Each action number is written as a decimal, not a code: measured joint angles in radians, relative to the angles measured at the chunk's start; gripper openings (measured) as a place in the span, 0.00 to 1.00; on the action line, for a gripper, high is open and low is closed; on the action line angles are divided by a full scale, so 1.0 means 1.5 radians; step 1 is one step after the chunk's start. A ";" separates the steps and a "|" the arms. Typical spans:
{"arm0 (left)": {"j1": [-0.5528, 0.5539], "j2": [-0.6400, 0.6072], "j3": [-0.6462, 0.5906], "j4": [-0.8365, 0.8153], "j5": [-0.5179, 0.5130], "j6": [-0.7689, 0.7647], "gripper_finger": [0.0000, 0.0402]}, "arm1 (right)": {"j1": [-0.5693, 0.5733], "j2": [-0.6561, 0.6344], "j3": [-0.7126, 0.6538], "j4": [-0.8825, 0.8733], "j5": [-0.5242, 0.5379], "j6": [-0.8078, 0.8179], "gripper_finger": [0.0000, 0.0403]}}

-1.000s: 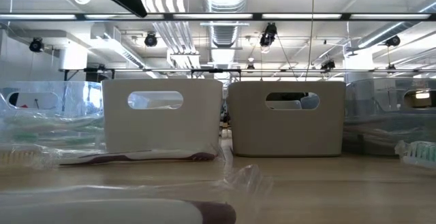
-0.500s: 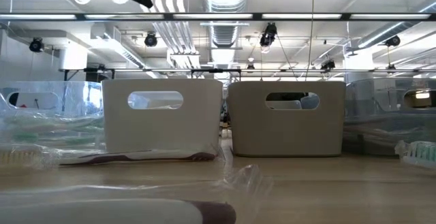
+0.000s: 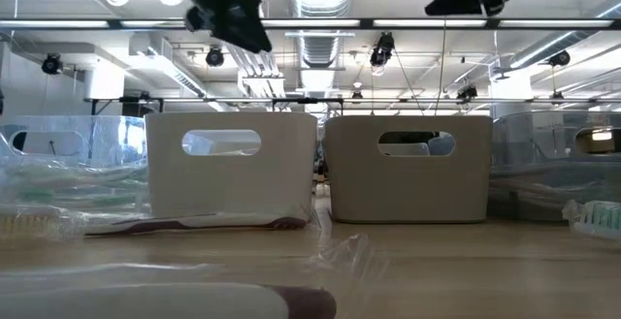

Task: Pick & Place Toothbrushes
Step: Put the orange toothbrush into the black bin

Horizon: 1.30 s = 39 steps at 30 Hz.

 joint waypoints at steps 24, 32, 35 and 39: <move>0.194 0.241 0.117 -0.002 0.301 -0.086 0.42 | -0.015 -0.007 0.000 -0.078 -0.066 0.025 0.34; 0.218 0.349 0.208 -0.093 0.315 -0.131 0.42 | -0.015 -0.007 0.000 -0.090 -0.064 0.029 0.36; 0.229 0.384 0.218 -0.100 0.343 -0.150 0.42 | -0.015 -0.007 0.000 -0.090 -0.064 0.028 0.34; 0.238 0.416 0.220 -0.101 0.368 -0.161 0.42 | -0.015 -0.007 0.000 -0.093 -0.064 0.028 0.31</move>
